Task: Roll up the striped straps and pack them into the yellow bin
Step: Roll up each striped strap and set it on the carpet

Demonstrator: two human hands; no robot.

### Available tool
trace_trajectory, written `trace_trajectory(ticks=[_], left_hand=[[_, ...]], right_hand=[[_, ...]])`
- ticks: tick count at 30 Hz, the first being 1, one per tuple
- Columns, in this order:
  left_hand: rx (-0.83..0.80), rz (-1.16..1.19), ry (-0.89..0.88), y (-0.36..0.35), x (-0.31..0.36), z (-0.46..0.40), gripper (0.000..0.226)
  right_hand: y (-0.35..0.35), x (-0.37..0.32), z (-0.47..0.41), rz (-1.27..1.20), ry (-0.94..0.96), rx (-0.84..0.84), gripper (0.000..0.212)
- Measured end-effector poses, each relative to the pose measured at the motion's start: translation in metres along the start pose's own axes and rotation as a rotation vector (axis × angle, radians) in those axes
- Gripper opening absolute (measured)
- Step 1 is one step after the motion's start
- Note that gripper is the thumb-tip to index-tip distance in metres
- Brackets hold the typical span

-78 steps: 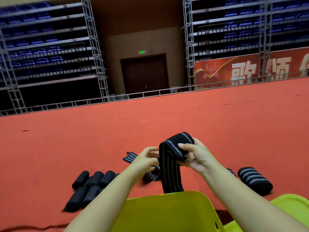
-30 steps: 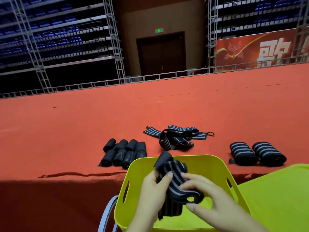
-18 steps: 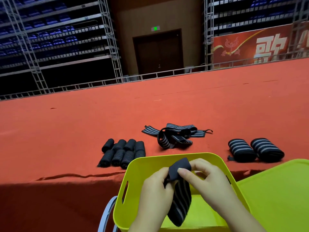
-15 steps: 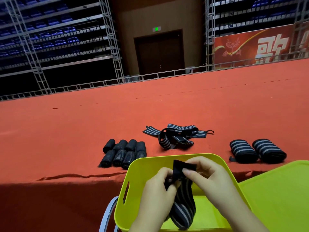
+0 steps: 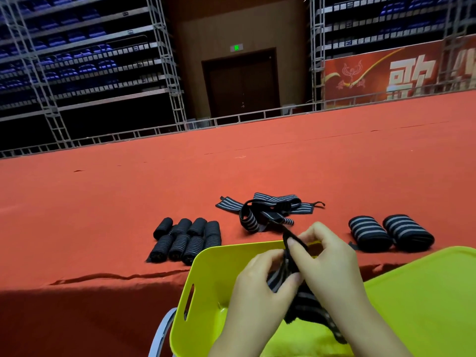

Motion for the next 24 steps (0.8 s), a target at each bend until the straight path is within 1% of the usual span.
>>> trace_trajectory(ticks=[1, 4, 5, 6, 8, 9, 11, 14, 16, 18, 20, 22, 24], left_hand=[[0.000, 0.028, 0.009, -0.001, 0.002, -0.001, 0.030], [0.044, 0.042, 0.024, 0.005, 0.003, -0.005, 0.018], [0.042, 0.048, 0.027, 0.007, 0.003, -0.006, 0.020], [0.021, 0.070, 0.047, 0.007, 0.003, -0.007, 0.027], [-0.028, 0.160, 0.099, 0.006, -0.002, -0.008, 0.039], [-0.043, 0.197, 0.127, 0.006, -0.005, -0.008, 0.041], [-0.066, 0.217, 0.141, 0.005, -0.007, -0.008, 0.037], [-0.062, 0.207, 0.143, 0.006, -0.010, -0.010, 0.026], [-0.002, 0.251, 0.209, 0.013, -0.023, -0.013, 0.017], [0.060, 0.315, 0.273, 0.019, -0.037, -0.017, 0.009], [0.097, 0.375, 0.307, 0.022, -0.044, -0.020, 0.008], [0.108, 0.429, 0.328, 0.023, -0.047, -0.023, 0.009], [0.102, 0.483, 0.344, 0.022, -0.048, -0.024, 0.009]], right_hand=[[-0.004, -0.002, 0.001, -0.004, -0.005, -0.033, 0.021], [-0.013, -0.005, 0.004, -0.066, -0.018, -0.122, 0.022], [-0.013, -0.002, 0.003, -0.109, -0.035, -0.145, 0.021], [-0.013, 0.002, 0.002, -0.161, -0.057, -0.170, 0.019], [-0.012, 0.008, 0.000, -0.254, -0.099, -0.218, 0.014], [-0.012, 0.011, 0.001, -0.292, -0.116, -0.233, 0.012], [-0.014, 0.015, 0.001, -0.344, -0.148, -0.248, 0.010], [-0.014, 0.017, 0.003, -0.388, -0.165, -0.259, 0.011], [-0.006, 0.020, 0.002, -0.302, -0.132, -0.198, 0.012], [-0.001, 0.025, 0.005, -0.199, -0.122, -0.177, 0.020], [-0.013, 0.034, 0.013, -0.177, -0.179, -0.271, 0.023], [-0.029, 0.040, 0.023, -0.152, -0.225, -0.390, 0.018], [-0.035, 0.041, 0.026, -0.156, -0.219, -0.419, 0.013]])
Point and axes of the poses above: each hand's wrist, its own z-axis away from the middle knuckle, its own y-axis out of the back of the hand, x = y × z, the point moved 9 cm from there along -z, towards the middle knuckle, and after that the axes turned 3 degrees about -z, right-handed, at the moved point
